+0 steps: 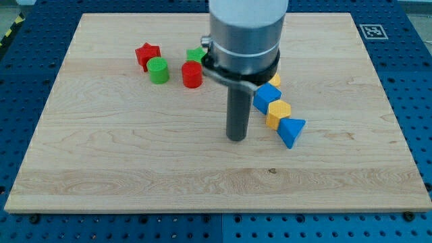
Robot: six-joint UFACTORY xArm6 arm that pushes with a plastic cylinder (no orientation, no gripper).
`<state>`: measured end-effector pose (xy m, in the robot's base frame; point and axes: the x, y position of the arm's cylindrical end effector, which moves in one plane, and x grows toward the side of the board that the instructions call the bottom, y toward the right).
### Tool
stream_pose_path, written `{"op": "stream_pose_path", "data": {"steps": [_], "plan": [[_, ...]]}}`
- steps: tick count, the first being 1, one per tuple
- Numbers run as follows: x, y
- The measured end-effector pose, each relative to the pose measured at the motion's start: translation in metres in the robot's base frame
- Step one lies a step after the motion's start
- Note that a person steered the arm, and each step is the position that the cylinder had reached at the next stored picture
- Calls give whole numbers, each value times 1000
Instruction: Push the hexagon to the right side
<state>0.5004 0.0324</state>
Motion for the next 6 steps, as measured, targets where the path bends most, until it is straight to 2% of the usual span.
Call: {"op": "stream_pose_path", "data": {"steps": [1,6], "plan": [[-18,8],[-30,41]]}}
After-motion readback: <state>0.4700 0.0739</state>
